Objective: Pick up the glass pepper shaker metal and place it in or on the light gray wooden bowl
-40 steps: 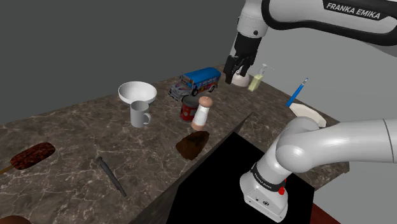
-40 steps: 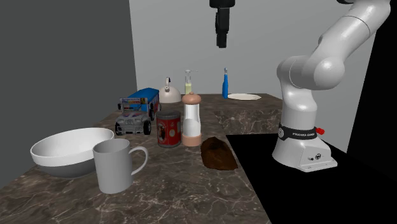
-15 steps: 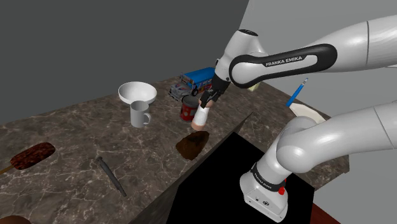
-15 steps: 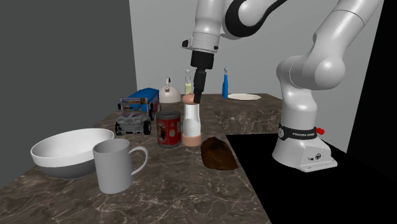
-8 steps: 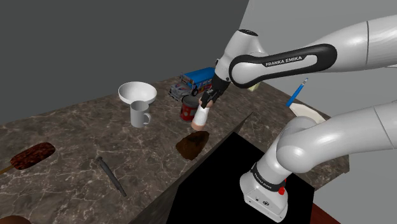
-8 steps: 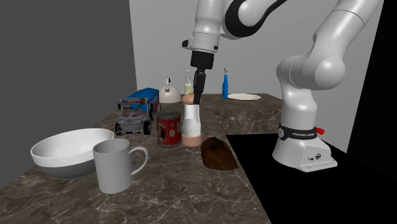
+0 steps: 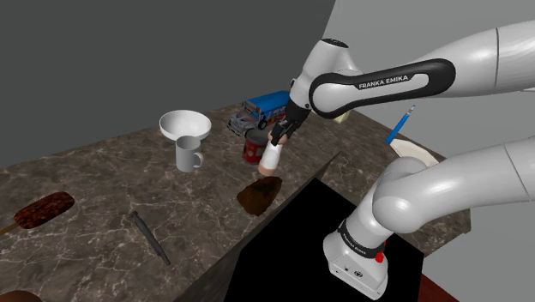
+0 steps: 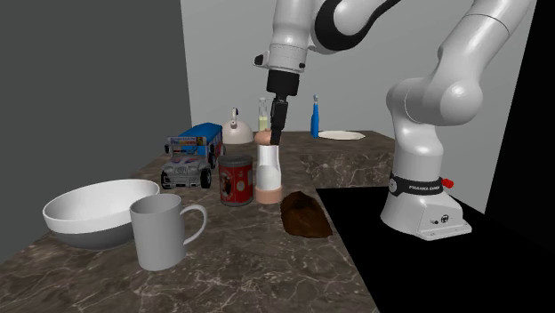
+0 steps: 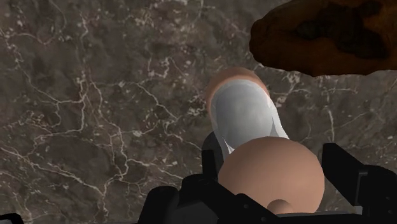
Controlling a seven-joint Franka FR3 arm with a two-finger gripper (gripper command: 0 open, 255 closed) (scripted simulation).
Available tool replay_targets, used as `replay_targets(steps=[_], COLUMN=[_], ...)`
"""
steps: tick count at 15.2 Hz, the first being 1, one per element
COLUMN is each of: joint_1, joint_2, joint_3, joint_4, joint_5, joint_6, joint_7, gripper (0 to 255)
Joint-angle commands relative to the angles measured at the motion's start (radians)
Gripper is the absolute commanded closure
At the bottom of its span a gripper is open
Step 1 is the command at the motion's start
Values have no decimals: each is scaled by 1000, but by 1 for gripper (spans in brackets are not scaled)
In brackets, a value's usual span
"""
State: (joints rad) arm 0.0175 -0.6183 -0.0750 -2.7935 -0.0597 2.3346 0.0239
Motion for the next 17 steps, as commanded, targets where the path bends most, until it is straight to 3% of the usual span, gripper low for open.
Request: replay_targets(steps=[1,17], joint_1=[0,3], joint_2=[-11,-90], joint_3=[0,10], joint_4=[15,185], joint_5=[1,9], joint_6=[-26,-275], joint_7=[-1,-3], gripper=[255,255])
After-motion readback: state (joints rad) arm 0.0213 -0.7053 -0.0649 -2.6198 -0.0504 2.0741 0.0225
